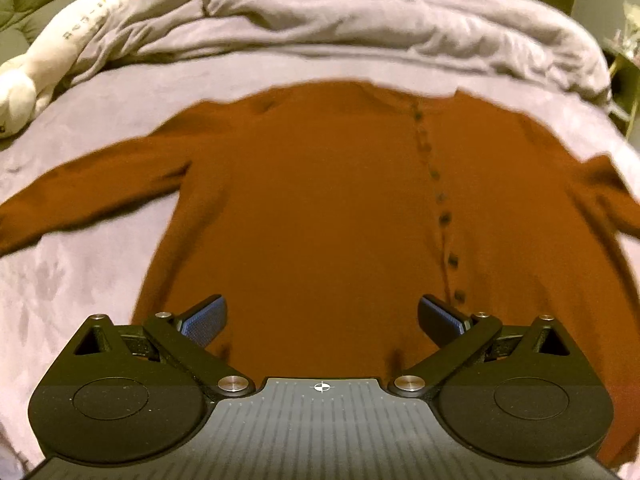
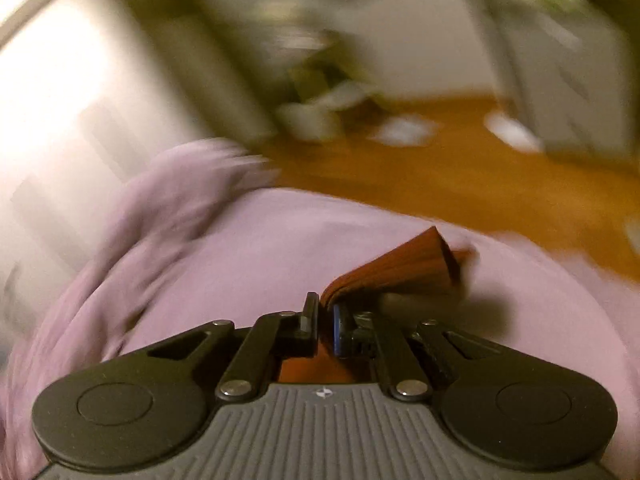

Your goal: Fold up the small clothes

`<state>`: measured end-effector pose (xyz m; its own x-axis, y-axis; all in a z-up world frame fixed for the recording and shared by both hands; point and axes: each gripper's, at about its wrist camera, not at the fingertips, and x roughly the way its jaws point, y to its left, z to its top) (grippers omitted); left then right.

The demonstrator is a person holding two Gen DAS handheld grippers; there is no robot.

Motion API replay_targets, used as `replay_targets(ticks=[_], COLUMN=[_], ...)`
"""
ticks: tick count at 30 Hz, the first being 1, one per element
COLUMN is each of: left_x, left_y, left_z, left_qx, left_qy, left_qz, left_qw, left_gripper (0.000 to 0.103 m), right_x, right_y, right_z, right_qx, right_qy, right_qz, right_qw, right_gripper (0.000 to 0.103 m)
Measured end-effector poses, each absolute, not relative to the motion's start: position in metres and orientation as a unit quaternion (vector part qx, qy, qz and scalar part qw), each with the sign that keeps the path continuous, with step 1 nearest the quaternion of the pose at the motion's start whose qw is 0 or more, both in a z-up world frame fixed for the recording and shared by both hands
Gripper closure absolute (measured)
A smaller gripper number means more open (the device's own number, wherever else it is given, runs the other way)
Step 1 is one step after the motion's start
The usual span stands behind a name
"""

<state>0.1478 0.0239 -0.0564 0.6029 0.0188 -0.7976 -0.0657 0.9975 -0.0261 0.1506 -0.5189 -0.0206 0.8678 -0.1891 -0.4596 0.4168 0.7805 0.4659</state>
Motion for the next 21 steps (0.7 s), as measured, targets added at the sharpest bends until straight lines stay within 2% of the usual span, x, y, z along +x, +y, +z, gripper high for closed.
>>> replay_targets(ticks=[4, 5, 6, 7, 8, 11, 13, 15, 17, 19, 21], left_x=[0.16, 0.163, 0.166, 0.17, 0.177, 0.207, 0.23, 0.262, 0.288, 0.307, 0.321], left_y=[0.021, 0.019, 0.015, 0.011, 0.007, -0.005, -0.013, -0.024, -0.037, -0.049, -0.057], left_z=[-0.029, -0.024, -0.02, -0.016, -0.016, -0.026, -0.038, -0.053, -0.07, -0.09, -0.11], left_qx=[-0.046, -0.051, -0.053, -0.053, -0.052, -0.07, -0.093, -0.127, -0.146, -0.157, -0.172], left_qy=[0.409, 0.4, 0.39, 0.38, 0.376, 0.388, 0.409, 0.436, 0.465, 0.494, 0.52], left_qz=[-0.01, -0.023, -0.035, -0.049, -0.063, -0.099, -0.113, -0.135, -0.146, -0.15, -0.156], left_qw=[0.911, 0.915, 0.919, 0.922, 0.923, 0.914, 0.901, 0.881, 0.861, 0.842, 0.822], left_gripper=[0.0, 0.0, 0.0, 0.0, 0.0, 0.0, 0.009, 0.028, 0.04, 0.042, 0.049], right_x=[0.171, 0.175, 0.176, 0.174, 0.173, 0.171, 0.168, 0.159, 0.15, 0.145, 0.141], right_y=[-0.398, -0.37, -0.349, -0.332, -0.324, -0.327, -0.344, -0.356, -0.366, -0.372, -0.379], right_z=[0.014, 0.013, 0.009, 0.003, -0.005, -0.031, -0.051, -0.069, -0.082, -0.094, -0.103], right_qx=[0.184, 0.163, 0.149, 0.141, 0.139, 0.186, 0.236, 0.277, 0.305, 0.325, 0.338], right_qy=[0.211, 0.235, 0.256, 0.265, 0.271, 0.309, 0.335, 0.347, 0.353, 0.359, 0.363], right_qz=[0.048, 0.095, 0.116, 0.119, 0.121, 0.103, 0.08, 0.061, 0.051, 0.048, 0.051], right_qw=[0.959, 0.953, 0.948, 0.947, 0.945, 0.927, 0.909, 0.894, 0.883, 0.874, 0.867], right_gripper=[0.093, 0.075, 0.043, 0.032, 0.026, 0.027, 0.032, 0.034, 0.034, 0.034, 0.034])
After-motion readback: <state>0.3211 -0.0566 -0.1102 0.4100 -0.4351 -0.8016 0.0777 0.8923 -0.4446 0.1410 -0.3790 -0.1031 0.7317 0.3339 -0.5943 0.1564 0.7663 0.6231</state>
